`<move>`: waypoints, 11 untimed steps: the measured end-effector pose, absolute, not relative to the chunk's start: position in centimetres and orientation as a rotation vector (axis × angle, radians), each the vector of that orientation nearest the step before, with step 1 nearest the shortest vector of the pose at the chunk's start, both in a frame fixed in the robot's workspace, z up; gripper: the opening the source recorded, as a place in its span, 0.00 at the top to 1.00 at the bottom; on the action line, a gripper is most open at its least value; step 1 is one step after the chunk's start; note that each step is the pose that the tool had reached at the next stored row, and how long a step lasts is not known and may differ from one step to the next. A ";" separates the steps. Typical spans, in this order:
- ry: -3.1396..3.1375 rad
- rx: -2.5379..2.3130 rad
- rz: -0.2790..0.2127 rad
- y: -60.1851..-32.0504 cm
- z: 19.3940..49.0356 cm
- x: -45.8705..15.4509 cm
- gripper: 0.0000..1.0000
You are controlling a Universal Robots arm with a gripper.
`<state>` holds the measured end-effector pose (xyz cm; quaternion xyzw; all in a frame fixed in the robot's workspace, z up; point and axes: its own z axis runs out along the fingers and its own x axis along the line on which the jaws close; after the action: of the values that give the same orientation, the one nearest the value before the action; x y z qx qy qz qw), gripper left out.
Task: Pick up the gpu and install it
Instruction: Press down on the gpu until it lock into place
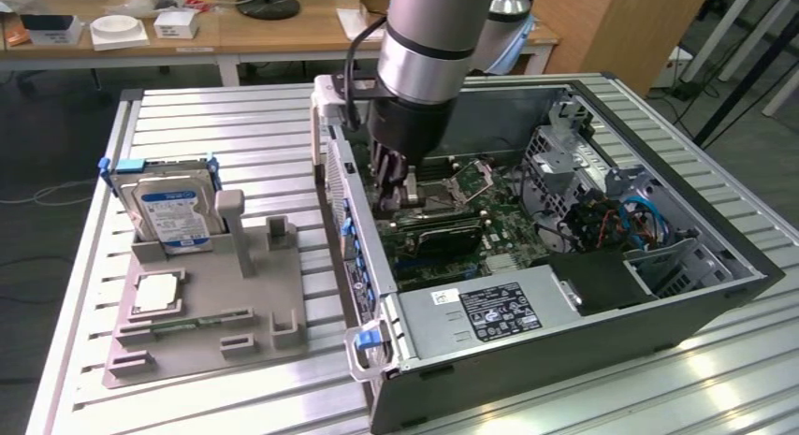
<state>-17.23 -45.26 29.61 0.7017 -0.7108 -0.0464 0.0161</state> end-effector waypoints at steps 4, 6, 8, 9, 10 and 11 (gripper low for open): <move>-2.211 2.182 -0.144 -45.1 29.6 -17.4 0.89; -2.211 2.182 -0.144 -45.1 29.6 -17.5 0.89; -2.211 2.182 -0.144 -45.1 29.6 -17.5 0.89; -2.211 2.182 -0.144 -45.1 29.6 -17.5 0.89; -2.211 2.182 -0.144 -45.1 29.6 -17.5 0.89; -2.211 2.182 -0.144 -45.1 29.6 -17.5 0.89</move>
<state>-17.50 -45.13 29.61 0.7016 -0.7109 -0.0463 0.0160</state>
